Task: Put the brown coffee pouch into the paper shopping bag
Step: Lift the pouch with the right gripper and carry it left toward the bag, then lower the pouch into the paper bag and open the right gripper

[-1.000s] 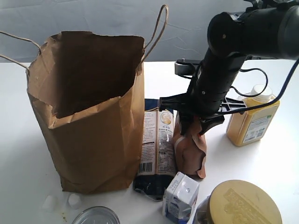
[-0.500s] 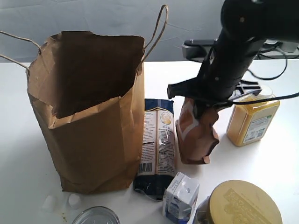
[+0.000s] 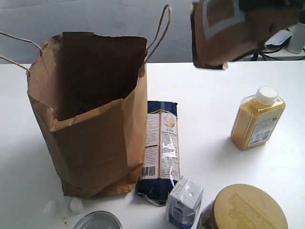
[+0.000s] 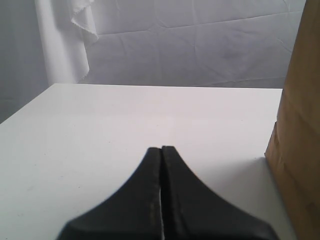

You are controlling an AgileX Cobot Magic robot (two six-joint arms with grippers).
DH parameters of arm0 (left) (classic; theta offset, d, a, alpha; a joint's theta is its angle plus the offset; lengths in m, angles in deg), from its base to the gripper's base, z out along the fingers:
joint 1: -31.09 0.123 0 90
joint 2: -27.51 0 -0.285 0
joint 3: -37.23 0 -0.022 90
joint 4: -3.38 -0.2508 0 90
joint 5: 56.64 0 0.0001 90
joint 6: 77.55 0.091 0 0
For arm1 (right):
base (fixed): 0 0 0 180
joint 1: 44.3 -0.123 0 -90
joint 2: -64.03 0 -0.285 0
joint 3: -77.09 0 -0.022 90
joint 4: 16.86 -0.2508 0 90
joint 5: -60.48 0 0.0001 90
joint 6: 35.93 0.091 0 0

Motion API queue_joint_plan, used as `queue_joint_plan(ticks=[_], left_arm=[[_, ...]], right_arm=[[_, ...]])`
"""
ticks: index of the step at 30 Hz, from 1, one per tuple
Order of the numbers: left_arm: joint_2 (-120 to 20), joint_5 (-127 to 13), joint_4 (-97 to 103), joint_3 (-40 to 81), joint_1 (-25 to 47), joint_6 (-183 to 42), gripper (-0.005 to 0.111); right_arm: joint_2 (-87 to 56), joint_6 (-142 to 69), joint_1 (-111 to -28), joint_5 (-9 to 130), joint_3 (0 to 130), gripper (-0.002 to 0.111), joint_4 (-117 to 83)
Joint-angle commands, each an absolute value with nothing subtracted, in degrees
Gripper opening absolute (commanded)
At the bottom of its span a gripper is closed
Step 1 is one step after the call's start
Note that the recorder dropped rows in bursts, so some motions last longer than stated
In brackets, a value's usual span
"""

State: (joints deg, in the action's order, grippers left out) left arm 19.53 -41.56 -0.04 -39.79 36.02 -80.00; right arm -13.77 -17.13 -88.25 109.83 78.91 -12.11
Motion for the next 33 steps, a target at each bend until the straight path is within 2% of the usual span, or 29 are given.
queue_joint_plan(ticks=[1,3,5,9,12,17,26,33], left_arm=[[19.73,-41.78,-0.27,-39.99,36.23,-80.16,0.000],[19.73,-41.78,-0.27,-39.99,36.23,-80.16,0.000],[19.73,-41.78,-0.27,-39.99,36.23,-80.16,0.000],[19.73,-41.78,-0.27,-39.99,36.23,-80.16,0.000],[19.73,-41.78,-0.27,-39.99,36.23,-80.16,0.000],[19.73,-41.78,-0.27,-39.99,36.23,-80.16,0.000],[19.73,-41.78,-0.27,-39.99,36.23,-80.16,0.000],[19.73,-41.78,-0.27,-39.99,36.23,-80.16,0.000]], right_arm=[[-5.08,-19.67,-88.38,96.37,78.99,0.000,-11.81],[-1.99,-23.56,-88.38,90.13,78.99,0.000,-16.53],[-1.51,-38.20,-88.38,87.00,78.99,0.000,-32.96],[-4.26,-68.16,-88.38,88.78,78.99,0.000,-65.29],[-7.44,-78.68,-88.38,92.16,78.99,0.000,-77.64],[-12.19,-81.82,-89.10,94.96,78.99,0.000,-80.85],[-21.31,-84.49,-95.75,94.17,78.99,0.000,-78.42],[-28.06,-83.63,-96.31,93.88,78.99,0.000,-75.46]])
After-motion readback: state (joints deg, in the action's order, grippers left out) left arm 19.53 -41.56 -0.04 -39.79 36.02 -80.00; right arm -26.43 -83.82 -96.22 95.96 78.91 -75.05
